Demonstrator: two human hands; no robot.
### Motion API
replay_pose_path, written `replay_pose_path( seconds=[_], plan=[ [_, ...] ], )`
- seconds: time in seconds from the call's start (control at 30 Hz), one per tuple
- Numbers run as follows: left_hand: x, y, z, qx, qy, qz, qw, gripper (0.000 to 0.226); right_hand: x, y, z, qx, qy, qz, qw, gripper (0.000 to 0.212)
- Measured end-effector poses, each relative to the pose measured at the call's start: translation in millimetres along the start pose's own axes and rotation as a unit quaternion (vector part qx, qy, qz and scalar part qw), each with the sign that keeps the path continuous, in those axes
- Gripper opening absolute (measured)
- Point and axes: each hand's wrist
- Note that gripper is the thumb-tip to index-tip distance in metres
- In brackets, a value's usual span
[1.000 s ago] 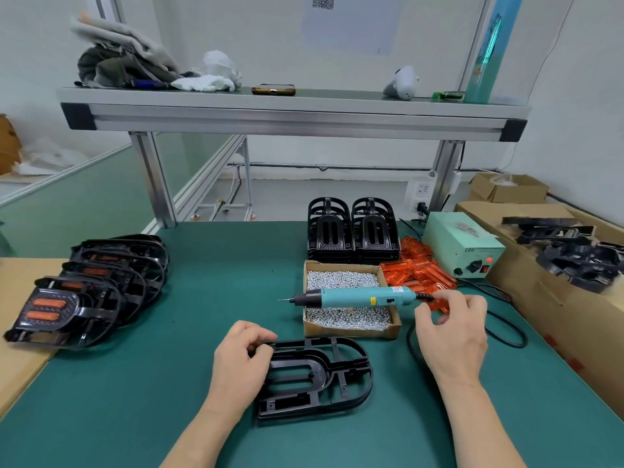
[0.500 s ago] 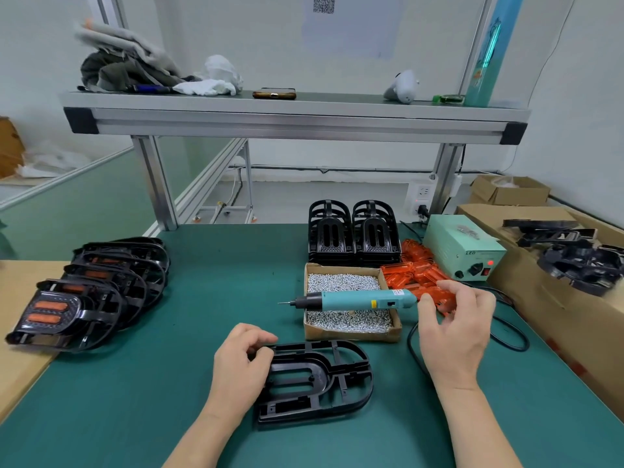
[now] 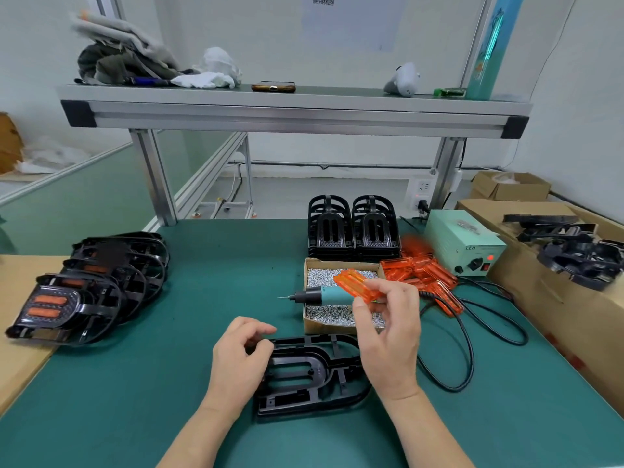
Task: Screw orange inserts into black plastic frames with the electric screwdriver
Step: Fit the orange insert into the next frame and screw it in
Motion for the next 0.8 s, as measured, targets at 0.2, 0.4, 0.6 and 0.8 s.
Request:
replay_pose_path(
  seconds=[0.2, 0.4, 0.6, 0.8],
  plan=[
    [0.6, 0.2, -1.0, -0.010, -0.038, 0.001, 0.999, 0.035, 9.6, -12.3, 2.3, -0.011, 0.012, 0.034, 0.999, 0.023],
    [4.8, 0.9, -6.6, -0.053, -0.118, -0.025, 0.991, 0.048, 15.3, -17.4, 1.1, -0.012, 0.027, 0.072, 0.997, 0.027],
    [6.2, -0.4, -7.2, -0.108, -0.198, -0.038, 0.973, 0.063, 15.1, -16.0, 0.1, -0.040, 0.026, 0.106, 0.993, 0.033],
    [6.6, -1.4, -7.5, -0.131, -0.237, -0.048, 0.962, 0.067, 16.3, -14.9, -2.4, -0.058, -0.029, 0.196, 0.978, 0.042]
  ],
)
Point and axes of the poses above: each hand's wrist, its own x-axis away from the middle knuckle, its own y-axis out of the back of the hand, z = x × y, and after that the axes turned 5 degrees about -x, right-handed
